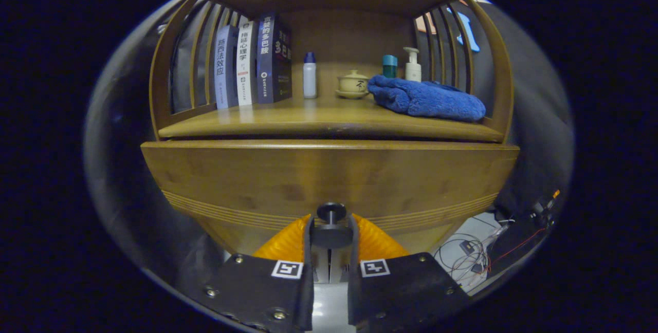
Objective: Pull open the drawer, take out the items inside it, and place them on the countertop above the cabinet.
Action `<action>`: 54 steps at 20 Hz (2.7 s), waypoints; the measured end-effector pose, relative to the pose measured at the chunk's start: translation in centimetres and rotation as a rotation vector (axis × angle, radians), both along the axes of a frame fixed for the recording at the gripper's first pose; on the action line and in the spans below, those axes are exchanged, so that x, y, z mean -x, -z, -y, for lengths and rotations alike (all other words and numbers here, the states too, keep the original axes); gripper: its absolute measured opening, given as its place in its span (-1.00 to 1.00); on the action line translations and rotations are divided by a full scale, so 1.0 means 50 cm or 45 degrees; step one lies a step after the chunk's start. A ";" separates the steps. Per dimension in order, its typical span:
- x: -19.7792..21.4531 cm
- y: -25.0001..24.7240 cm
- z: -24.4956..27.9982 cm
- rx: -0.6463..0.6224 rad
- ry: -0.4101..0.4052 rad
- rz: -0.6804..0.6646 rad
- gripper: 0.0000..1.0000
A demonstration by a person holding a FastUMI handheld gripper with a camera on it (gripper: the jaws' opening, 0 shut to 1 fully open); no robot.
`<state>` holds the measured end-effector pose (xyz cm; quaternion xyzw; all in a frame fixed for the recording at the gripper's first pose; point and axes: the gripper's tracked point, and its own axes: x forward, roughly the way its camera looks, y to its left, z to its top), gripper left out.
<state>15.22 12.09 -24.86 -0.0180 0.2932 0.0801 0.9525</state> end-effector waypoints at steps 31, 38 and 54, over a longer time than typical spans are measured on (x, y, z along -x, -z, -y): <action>0.218 -0.251 0.026 -0.042 0.089 0.207 0.04; 0.067 -0.167 -0.010 0.018 0.016 -0.068 0.04; 0.006 -0.028 0.004 0.122 -0.034 -0.409 -0.64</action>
